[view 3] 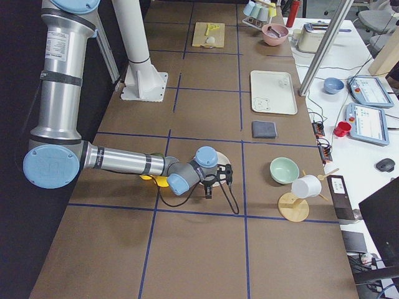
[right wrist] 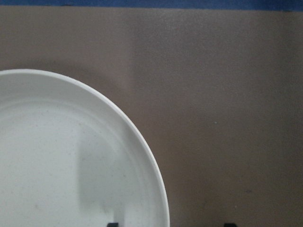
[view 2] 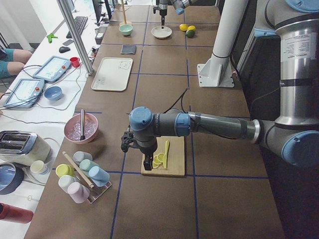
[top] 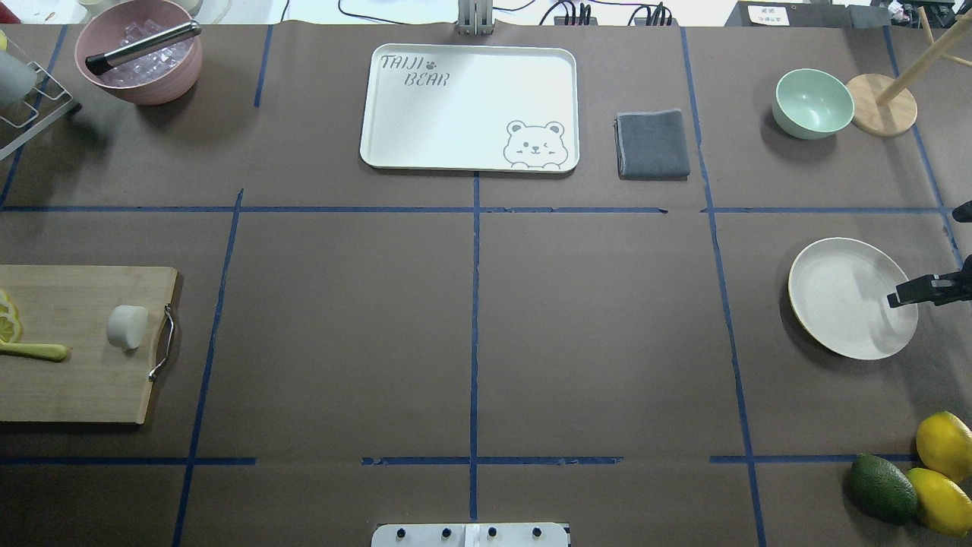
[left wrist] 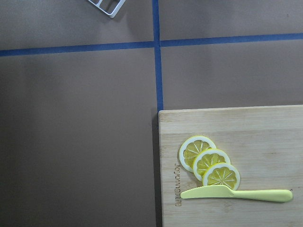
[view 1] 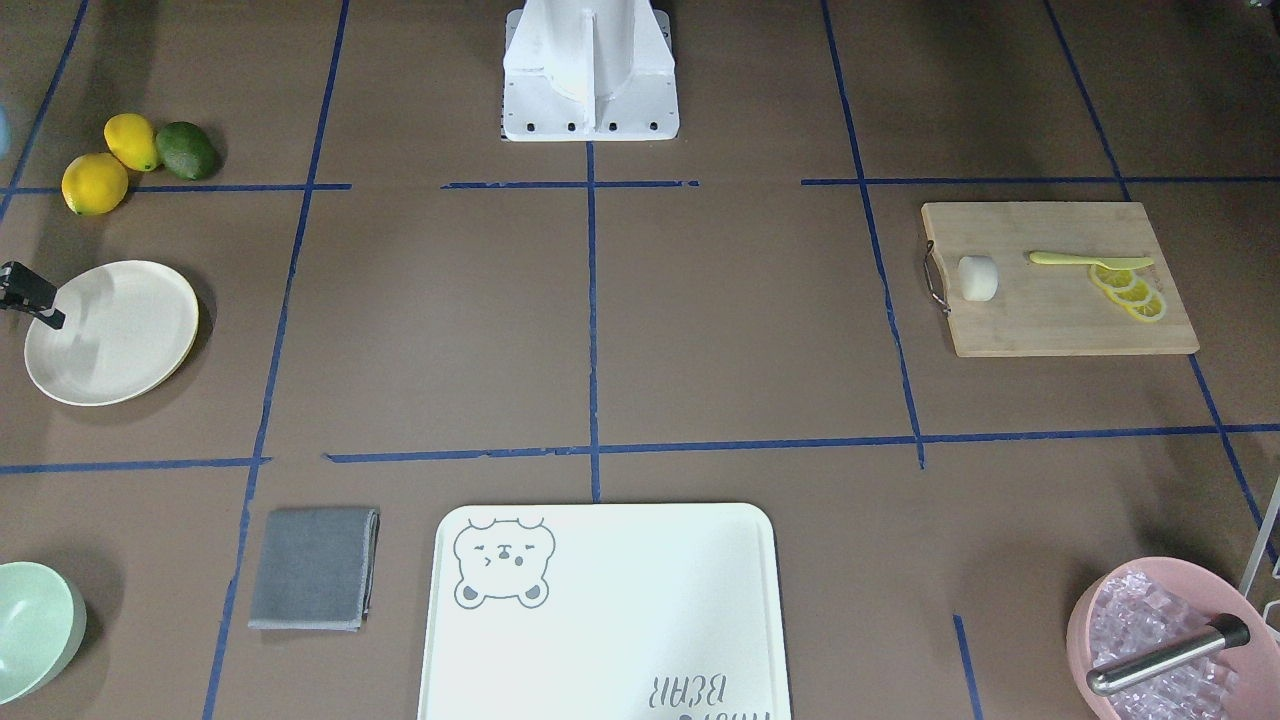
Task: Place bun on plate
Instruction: 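Reach the right gripper to the rim of the white plate and grip it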
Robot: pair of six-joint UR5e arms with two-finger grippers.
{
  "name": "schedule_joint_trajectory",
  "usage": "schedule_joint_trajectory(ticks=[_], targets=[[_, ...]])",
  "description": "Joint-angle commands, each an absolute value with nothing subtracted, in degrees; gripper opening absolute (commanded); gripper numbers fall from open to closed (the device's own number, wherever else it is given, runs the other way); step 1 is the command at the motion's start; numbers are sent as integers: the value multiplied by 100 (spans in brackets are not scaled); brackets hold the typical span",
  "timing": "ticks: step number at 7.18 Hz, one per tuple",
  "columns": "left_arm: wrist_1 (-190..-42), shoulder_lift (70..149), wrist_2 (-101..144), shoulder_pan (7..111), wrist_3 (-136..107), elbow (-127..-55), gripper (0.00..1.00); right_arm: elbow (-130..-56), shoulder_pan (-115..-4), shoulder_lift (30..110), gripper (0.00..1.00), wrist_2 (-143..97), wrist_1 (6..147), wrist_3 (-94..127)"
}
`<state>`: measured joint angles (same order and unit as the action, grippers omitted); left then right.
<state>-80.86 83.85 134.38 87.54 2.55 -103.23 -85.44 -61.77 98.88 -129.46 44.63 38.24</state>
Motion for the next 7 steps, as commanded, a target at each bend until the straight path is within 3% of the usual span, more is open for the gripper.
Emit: schedule_joint_trajectory(ticks=[1,4,7], targets=[[-8086,8385,13438,8754,255,-10327,100,-8569,-6170,9879,4,-12981,4447,3815],[-8095,8385,13438,8754,255,-10336,100,-8718,-6170,9827,0,-13034,4465,3823],[-8103,8385,13438,8754,255,-10353,100,-8763,-6170,9100,0,-13559,4482,4233]])
